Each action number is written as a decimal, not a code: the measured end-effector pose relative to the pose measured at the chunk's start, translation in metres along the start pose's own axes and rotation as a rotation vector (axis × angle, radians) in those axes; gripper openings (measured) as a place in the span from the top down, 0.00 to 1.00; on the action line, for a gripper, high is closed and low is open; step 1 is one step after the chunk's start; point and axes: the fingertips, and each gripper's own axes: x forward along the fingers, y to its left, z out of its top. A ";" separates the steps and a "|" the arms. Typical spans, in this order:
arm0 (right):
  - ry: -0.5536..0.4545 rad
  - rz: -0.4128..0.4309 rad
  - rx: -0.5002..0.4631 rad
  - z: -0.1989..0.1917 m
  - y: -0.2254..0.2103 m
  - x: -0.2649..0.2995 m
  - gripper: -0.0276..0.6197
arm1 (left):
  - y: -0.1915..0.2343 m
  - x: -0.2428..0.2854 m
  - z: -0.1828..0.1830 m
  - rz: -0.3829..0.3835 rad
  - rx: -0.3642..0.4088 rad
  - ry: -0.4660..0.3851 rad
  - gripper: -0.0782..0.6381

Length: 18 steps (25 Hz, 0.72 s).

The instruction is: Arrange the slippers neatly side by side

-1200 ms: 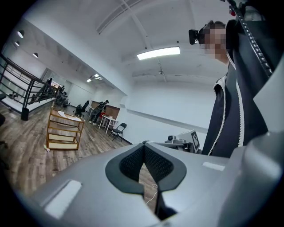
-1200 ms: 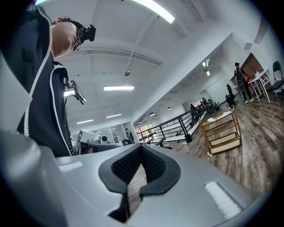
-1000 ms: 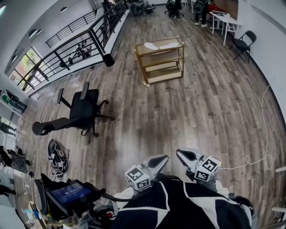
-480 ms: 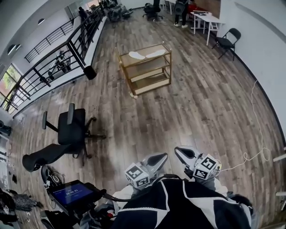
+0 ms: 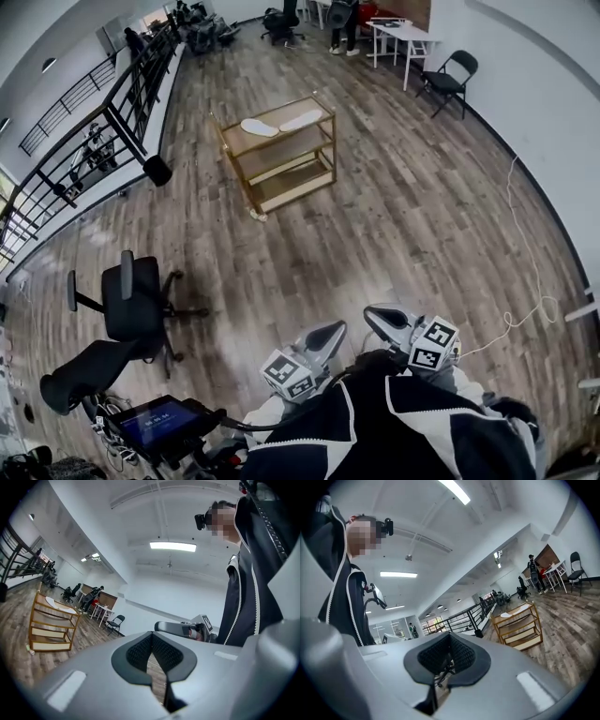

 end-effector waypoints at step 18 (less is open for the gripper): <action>0.105 0.210 -0.044 0.084 -0.194 0.131 0.95 | 0.190 0.153 0.070 0.135 0.029 -0.025 0.87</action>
